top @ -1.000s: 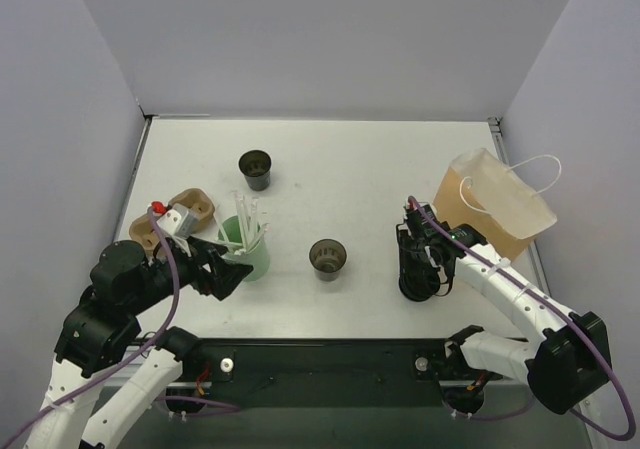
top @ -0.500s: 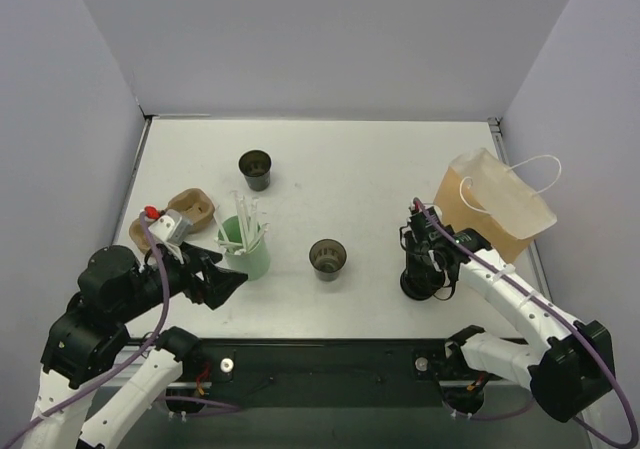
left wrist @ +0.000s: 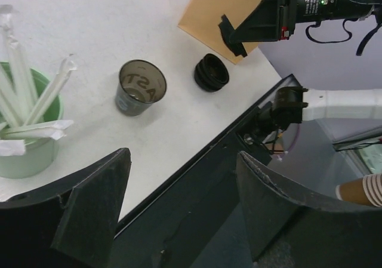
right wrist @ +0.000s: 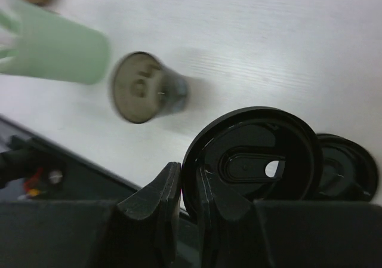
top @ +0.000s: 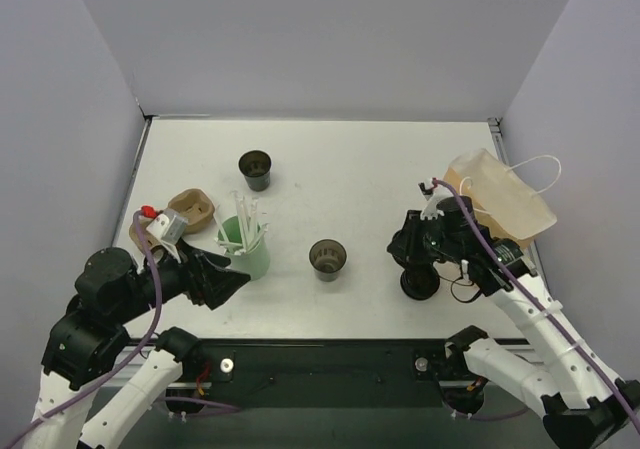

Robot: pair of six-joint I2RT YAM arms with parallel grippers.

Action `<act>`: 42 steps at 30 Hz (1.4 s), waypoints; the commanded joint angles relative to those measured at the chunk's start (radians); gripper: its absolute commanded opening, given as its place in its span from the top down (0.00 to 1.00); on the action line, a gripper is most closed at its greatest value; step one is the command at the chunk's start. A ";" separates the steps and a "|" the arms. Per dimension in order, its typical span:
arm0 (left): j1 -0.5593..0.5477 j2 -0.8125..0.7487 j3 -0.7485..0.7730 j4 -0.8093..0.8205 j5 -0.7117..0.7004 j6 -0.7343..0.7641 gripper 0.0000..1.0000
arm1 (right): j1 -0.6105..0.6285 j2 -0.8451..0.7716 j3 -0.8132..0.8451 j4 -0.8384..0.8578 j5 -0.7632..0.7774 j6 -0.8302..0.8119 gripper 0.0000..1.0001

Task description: Pack the takeout coffee

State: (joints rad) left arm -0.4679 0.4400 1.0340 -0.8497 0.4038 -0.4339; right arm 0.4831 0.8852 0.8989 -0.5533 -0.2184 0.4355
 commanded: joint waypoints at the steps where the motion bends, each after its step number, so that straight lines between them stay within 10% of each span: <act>1: 0.000 0.048 -0.044 0.205 0.105 -0.132 0.21 | 0.020 -0.121 -0.026 0.325 -0.335 0.119 0.86; 19: -0.023 0.267 -0.155 0.751 0.254 -0.261 0.37 | 0.222 -0.158 -0.210 1.348 -0.518 0.775 0.84; 42: -0.313 0.431 -0.262 1.110 0.009 -0.454 0.39 | 0.242 -0.200 -0.259 1.336 -0.470 0.712 0.84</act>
State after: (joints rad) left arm -0.7666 0.8463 0.7647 0.1516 0.4427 -0.8722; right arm 0.7158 0.7048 0.6441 0.6567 -0.6949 1.1526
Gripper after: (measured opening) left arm 0.625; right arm 0.166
